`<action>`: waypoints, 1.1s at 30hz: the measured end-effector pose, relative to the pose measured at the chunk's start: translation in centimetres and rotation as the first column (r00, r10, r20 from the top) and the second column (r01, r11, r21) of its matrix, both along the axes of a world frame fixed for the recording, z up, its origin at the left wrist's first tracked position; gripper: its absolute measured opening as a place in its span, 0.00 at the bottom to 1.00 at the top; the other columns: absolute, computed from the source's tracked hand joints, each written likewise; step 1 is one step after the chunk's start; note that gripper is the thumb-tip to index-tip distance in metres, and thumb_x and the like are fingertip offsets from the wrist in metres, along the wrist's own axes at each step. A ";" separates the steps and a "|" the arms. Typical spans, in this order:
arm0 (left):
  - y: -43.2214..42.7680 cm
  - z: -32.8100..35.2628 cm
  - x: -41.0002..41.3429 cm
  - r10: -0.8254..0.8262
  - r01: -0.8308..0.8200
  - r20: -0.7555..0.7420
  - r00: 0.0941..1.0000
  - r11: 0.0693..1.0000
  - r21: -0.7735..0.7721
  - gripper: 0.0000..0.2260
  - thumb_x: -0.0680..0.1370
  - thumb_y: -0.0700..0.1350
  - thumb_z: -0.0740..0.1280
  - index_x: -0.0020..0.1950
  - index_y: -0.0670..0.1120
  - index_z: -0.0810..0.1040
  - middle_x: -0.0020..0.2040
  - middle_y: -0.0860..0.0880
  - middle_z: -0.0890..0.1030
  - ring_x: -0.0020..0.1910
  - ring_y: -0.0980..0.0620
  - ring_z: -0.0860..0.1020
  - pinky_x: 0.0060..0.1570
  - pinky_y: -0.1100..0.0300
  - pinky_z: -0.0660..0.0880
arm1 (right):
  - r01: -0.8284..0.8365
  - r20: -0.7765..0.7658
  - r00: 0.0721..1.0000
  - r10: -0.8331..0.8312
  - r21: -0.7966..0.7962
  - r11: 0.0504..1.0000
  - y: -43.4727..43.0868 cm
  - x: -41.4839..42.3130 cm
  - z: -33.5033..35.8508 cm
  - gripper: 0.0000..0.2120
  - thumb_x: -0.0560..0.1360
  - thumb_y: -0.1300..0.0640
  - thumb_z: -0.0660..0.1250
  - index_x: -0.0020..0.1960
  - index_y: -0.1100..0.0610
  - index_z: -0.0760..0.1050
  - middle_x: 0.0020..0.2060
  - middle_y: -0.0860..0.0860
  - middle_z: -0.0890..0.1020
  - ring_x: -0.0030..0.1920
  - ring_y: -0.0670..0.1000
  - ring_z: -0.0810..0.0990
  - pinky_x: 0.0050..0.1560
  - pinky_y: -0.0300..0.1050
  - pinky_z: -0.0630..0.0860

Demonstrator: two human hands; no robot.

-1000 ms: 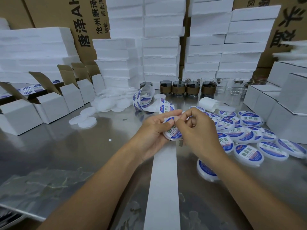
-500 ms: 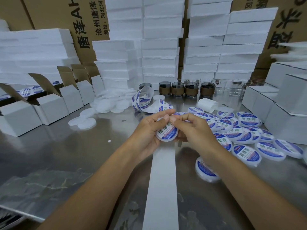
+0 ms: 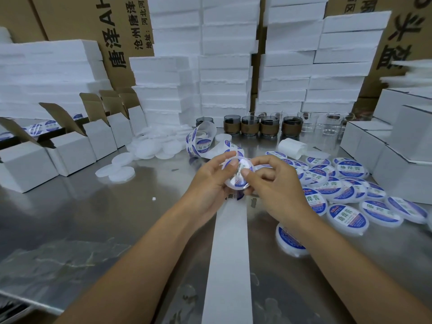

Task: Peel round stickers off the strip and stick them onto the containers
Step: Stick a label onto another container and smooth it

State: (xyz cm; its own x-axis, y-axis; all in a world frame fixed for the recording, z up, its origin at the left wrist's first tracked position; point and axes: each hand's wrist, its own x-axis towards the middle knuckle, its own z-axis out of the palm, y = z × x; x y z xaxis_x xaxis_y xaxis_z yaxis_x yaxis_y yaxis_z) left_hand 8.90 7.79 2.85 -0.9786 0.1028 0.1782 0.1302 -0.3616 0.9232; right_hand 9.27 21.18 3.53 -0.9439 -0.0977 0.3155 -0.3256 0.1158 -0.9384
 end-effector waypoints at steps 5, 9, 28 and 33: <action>0.1 -0.5 0.0 0.114 -0.121 -0.048 0.992 0.969 -0.217 0.15 0.77 0.37 0.66 0.63 0.38 0.73 0.42 0.42 0.80 0.35 0.51 0.78 0.45 0.56 0.74 | 0.069 0.063 0.996 -0.061 -0.141 0.988 0.3 -0.1 0.2 0.05 0.75 0.58 0.66 0.45 0.53 0.70 0.30 0.51 0.83 0.28 0.46 0.81 0.28 0.37 0.76; 0.0 -0.4 0.0 0.139 -0.145 -0.044 0.989 0.957 -0.250 0.14 0.77 0.36 0.66 0.62 0.41 0.74 0.44 0.41 0.80 0.33 0.51 0.74 0.44 0.55 0.72 | 0.114 0.074 0.992 -0.107 -0.098 0.989 0.3 -0.4 0.0 0.05 0.75 0.54 0.66 0.44 0.54 0.72 0.28 0.49 0.83 0.27 0.46 0.81 0.27 0.33 0.75; 0.2 -0.3 0.2 0.169 -0.194 -0.115 0.979 0.944 -0.265 0.10 0.76 0.36 0.67 0.57 0.43 0.75 0.41 0.53 0.85 0.31 0.57 0.80 0.37 0.64 0.79 | 0.140 -0.016 0.990 -0.140 0.089 0.986 0.3 -0.4 -0.2 0.10 0.74 0.56 0.68 0.43 0.45 0.69 0.35 0.47 0.81 0.32 0.47 0.81 0.27 0.43 0.78; 0.1 -0.4 0.1 0.179 -0.203 -0.110 0.978 0.939 -0.276 0.11 0.76 0.37 0.67 0.58 0.43 0.75 0.40 0.53 0.85 0.32 0.57 0.80 0.40 0.62 0.80 | 0.132 -0.033 0.991 -0.130 0.073 0.988 0.4 -0.6 -0.2 0.09 0.74 0.57 0.68 0.44 0.46 0.69 0.35 0.48 0.82 0.30 0.45 0.80 0.27 0.41 0.78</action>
State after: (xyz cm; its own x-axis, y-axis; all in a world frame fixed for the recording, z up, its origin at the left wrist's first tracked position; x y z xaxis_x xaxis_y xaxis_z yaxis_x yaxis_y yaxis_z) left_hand 9.01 7.93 2.49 -0.9679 -0.0268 0.2499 0.2509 -0.0468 0.9669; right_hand 8.67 21.56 3.30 -0.9411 0.0022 0.3381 -0.3286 0.2293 -0.9162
